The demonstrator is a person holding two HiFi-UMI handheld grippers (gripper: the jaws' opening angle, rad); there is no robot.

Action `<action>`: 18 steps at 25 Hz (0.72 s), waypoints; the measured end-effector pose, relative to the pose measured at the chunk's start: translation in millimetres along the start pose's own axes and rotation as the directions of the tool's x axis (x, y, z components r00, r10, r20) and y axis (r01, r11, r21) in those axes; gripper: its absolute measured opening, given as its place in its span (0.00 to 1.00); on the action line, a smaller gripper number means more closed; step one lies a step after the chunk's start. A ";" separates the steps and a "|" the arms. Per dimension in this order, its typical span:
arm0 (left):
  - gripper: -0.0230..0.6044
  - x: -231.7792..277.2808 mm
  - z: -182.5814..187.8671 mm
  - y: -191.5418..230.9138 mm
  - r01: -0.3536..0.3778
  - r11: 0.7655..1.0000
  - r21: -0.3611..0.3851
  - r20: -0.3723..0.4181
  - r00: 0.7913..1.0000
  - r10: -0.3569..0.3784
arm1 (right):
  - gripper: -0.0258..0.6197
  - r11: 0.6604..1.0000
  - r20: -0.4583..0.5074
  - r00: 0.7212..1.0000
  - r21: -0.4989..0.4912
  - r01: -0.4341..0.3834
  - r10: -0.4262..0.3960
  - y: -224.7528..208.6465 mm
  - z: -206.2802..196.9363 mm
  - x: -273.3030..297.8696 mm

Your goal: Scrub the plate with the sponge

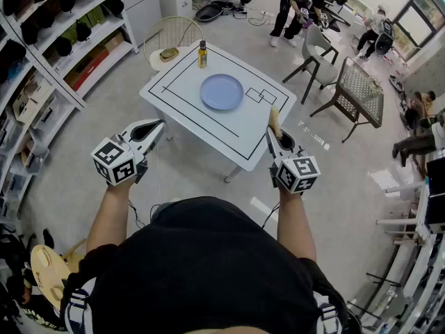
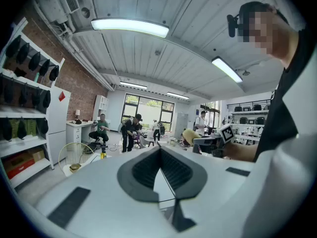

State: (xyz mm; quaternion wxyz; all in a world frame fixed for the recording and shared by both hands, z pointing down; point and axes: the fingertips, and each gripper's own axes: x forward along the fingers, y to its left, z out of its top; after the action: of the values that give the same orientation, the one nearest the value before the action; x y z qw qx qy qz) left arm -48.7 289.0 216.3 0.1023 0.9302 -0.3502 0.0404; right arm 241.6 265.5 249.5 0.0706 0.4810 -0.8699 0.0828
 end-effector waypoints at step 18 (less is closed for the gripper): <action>0.04 26.4 -28.6 -27.9 0.077 0.997 -0.023 -0.073 0.994 -0.079 | 0.11 1.000 -0.029 1.000 0.009 0.006 -0.006 -13.1 -19.7 -0.7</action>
State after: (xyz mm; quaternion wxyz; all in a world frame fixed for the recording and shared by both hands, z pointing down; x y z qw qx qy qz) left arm -10.6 298.8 243.6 0.1260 0.9399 -0.3101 0.0672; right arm 253.9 263.4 269.6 0.0815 0.4826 -0.8670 0.0934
